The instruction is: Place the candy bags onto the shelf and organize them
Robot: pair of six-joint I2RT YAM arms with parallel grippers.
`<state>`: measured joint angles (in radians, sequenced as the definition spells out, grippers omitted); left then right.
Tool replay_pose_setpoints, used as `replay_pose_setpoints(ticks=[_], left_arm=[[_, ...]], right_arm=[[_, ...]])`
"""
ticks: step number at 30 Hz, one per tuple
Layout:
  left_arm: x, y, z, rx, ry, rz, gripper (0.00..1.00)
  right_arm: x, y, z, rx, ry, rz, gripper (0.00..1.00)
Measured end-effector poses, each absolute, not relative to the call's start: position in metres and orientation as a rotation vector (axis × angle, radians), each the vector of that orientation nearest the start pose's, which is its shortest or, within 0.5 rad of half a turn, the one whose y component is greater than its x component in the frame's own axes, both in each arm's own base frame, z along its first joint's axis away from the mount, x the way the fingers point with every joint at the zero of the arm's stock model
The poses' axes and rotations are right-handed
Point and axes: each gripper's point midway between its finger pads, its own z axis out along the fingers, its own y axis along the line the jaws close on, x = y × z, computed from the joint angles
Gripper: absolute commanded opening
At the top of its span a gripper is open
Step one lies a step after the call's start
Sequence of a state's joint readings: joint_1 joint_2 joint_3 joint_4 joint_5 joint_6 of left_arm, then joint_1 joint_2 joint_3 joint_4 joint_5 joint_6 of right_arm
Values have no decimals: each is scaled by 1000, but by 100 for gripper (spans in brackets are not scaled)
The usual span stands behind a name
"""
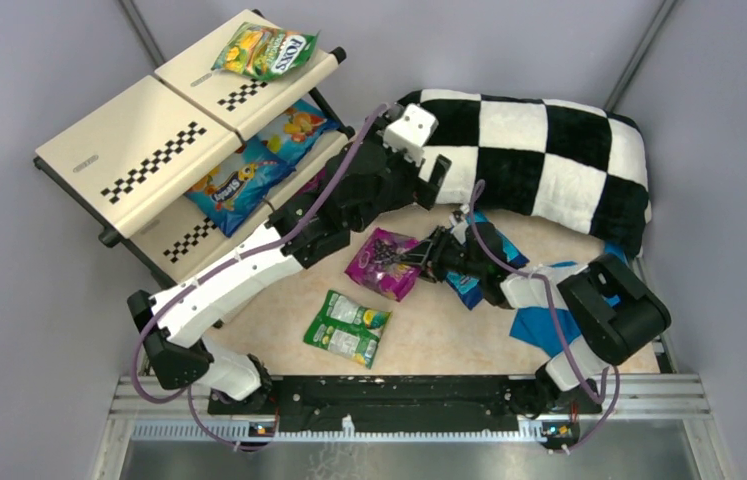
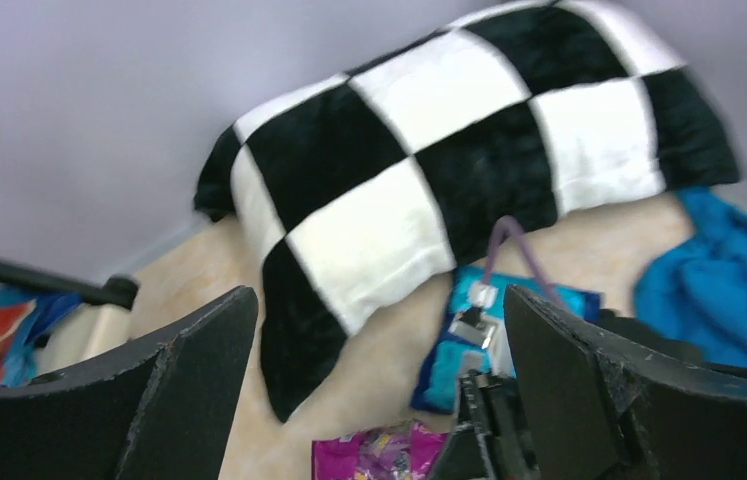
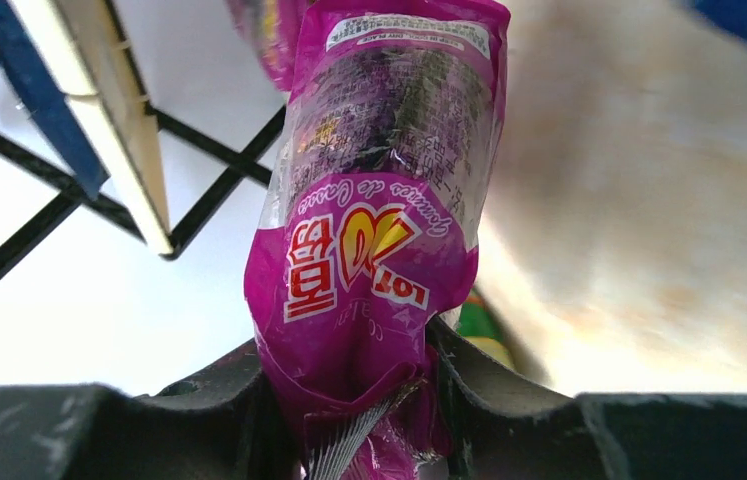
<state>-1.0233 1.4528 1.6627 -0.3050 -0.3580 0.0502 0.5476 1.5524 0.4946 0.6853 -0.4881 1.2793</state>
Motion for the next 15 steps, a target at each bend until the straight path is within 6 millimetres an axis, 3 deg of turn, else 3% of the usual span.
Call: replay_pose_setpoints(ticks=[3, 8, 11, 15], left_arm=[[310, -331, 393, 601, 1608, -368, 99], [297, -322, 357, 687, 1630, -335, 99], [290, -315, 360, 697, 1602, -305, 99], [285, -310, 378, 681, 1535, -274, 99]], right_arm=[[262, 325, 130, 381, 2215, 1608, 34], [256, 379, 171, 273, 2129, 1706, 34], [256, 417, 177, 254, 2107, 1759, 34], [251, 464, 170, 247, 2105, 1784, 34]])
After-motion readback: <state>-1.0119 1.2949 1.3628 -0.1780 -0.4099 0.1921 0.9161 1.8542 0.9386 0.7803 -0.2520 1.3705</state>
